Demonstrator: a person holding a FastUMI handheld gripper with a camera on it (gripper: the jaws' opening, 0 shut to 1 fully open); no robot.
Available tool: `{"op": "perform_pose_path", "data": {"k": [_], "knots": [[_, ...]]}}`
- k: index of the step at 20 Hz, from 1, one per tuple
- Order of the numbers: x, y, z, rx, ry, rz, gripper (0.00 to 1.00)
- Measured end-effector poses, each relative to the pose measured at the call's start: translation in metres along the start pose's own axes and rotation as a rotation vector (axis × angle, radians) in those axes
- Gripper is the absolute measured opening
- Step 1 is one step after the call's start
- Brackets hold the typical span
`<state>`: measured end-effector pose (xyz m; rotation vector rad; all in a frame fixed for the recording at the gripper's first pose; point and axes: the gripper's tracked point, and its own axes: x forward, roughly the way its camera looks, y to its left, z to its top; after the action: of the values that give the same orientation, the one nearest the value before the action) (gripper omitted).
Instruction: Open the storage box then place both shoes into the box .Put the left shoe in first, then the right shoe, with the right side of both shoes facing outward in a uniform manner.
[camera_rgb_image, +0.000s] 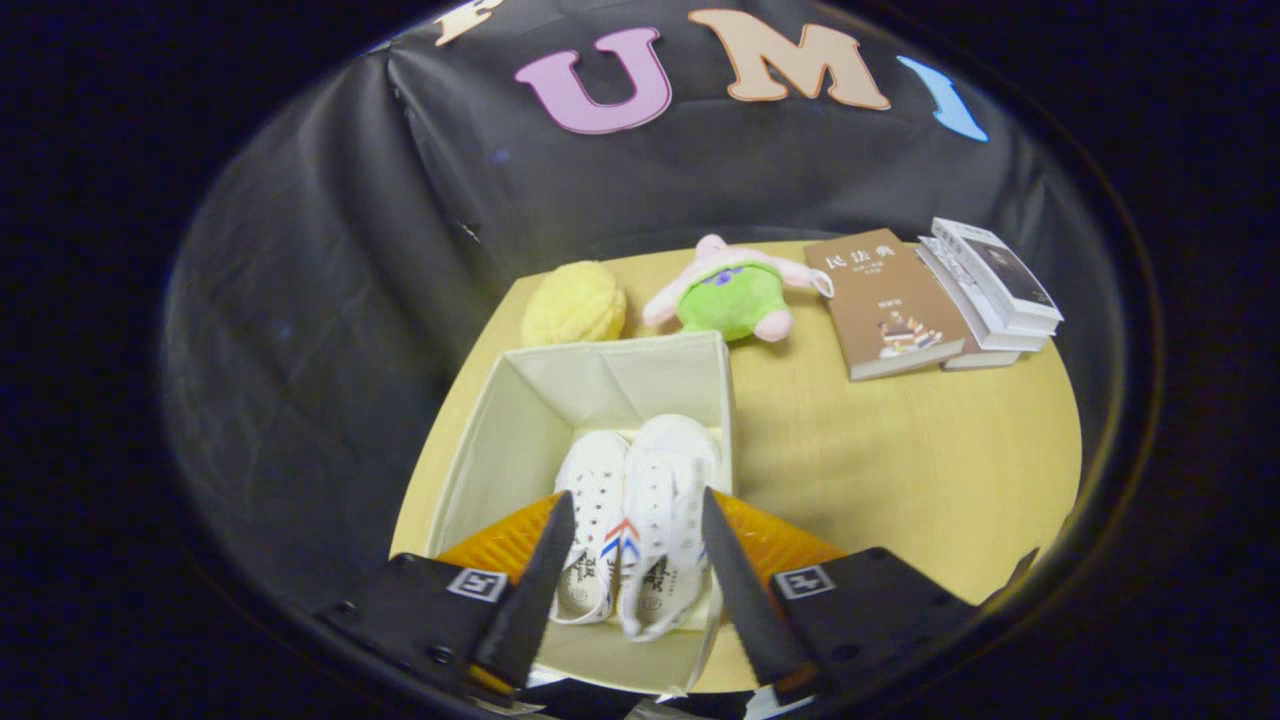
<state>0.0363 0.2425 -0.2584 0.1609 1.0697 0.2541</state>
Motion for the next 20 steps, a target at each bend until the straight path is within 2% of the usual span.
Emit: {"op": "perform_pose_path", "data": {"k": [4,7,12,16,18,20], "knots": [[-0.03,-0.01,0.021,-0.092,-0.117,-0.022,1.0],[-0.061,-0.016,0.04,-0.105,-0.222,0.003,1.0],[-0.113,-0.047,0.063,-0.163,-0.38,-0.037,1.0],[-0.149,-0.083,0.072,-0.223,-0.492,-0.108,1.0],[-0.175,-0.098,0.073,-0.206,-0.572,-0.138,1.0],[-0.193,-0.107,0.071,-0.186,-0.637,-0.133,1.0]]}}
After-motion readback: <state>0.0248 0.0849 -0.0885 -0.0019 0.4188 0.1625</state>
